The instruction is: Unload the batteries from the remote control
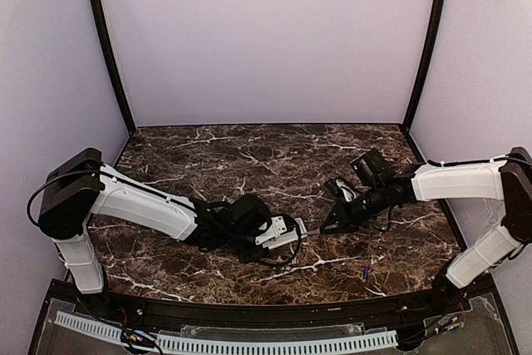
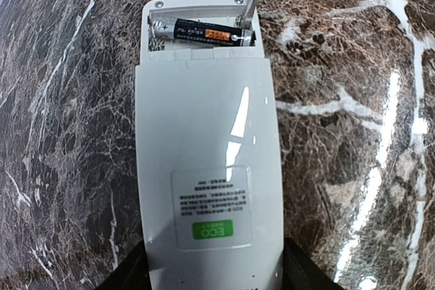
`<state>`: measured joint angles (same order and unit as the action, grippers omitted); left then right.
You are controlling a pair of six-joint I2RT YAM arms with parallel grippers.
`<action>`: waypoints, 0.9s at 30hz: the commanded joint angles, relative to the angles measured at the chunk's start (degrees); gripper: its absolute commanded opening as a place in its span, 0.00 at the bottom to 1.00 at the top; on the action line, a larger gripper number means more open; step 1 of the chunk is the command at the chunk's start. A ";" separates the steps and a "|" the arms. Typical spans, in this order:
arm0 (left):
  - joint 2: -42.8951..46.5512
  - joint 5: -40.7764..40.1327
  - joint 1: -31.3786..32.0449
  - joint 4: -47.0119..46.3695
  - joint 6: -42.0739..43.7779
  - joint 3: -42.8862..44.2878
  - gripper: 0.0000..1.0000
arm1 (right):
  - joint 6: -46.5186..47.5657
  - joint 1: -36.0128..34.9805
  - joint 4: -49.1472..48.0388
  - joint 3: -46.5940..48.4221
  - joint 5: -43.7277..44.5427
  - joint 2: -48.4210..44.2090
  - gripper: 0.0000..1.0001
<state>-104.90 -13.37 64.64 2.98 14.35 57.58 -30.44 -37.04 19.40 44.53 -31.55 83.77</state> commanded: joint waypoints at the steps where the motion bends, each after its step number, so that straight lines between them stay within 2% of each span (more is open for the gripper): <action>1: 0.48 -1.10 -0.11 2.04 1.08 -1.53 0.00 | 0.64 0.55 -2.12 -1.09 -1.43 0.10 0.00; 13: 1.11 0.32 0.20 -0.04 1.57 -2.24 0.00 | -0.40 1.16 -7.24 -2.45 -2.38 3.05 0.00; 27: 2.84 1.13 0.53 -7.11 3.95 -6.89 0.00 | -1.26 3.77 -18.82 -8.25 -10.12 4.34 0.00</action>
<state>-103.28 -13.34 64.79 -3.03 16.91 53.30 -30.76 -34.35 5.28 38.44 -39.51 87.99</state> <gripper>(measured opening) 0.580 0.108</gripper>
